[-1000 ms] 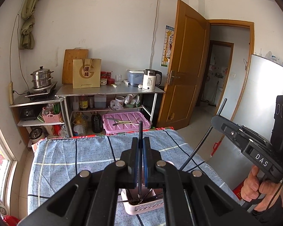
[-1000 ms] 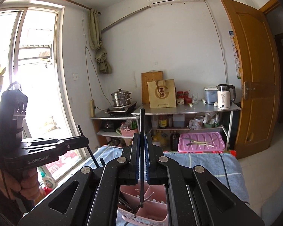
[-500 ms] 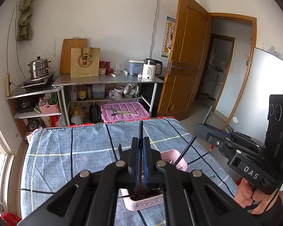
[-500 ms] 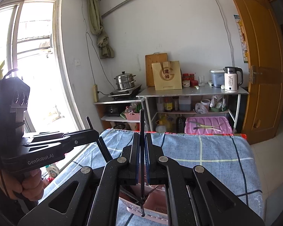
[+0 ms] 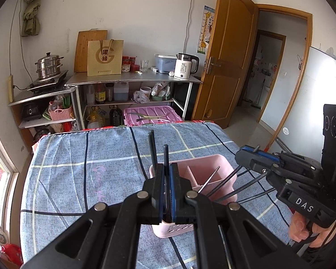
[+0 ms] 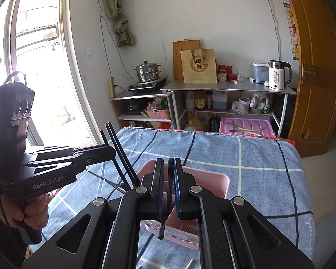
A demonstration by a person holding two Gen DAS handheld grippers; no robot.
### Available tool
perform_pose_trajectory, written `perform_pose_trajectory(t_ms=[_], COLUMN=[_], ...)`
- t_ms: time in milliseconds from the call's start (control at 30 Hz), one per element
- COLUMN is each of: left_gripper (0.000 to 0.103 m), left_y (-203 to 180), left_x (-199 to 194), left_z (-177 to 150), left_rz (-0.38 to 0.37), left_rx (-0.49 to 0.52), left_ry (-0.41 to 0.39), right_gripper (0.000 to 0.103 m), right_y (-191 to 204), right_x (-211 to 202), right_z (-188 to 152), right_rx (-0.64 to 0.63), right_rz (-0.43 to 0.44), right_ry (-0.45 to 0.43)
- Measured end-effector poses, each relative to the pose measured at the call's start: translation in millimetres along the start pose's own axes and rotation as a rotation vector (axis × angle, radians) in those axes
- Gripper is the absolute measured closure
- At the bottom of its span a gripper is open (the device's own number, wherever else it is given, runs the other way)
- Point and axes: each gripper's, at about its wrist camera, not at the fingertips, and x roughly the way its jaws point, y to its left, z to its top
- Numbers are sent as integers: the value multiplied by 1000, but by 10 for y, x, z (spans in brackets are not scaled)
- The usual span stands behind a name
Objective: Organize utensils
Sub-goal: 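Lift both black chopsticks and lower them into the pink basket, then open both grippers to release the black chopsticks into the basket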
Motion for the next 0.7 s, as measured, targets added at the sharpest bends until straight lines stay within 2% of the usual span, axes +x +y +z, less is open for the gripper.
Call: perform_pose_trajectory(t_ms=[200,433,700], left_gripper=[79,77,75], left_y=[8,-34,-147], left_x=[-208,-589,-902], left_z=[-9,-155,-550], left_rz=[2,15,12], left_rx=[-17,-28,-22], left_ry=[-48,-117,-152], right_gripper=[90,89,89], right_y=[-34,22,51], right_x=[-216,-574,-859], right_z=[33,-88,-445], right_rx=[1,-7,8], right_rz=[-14,-26,-27], right_ry=[-42,-92,-100])
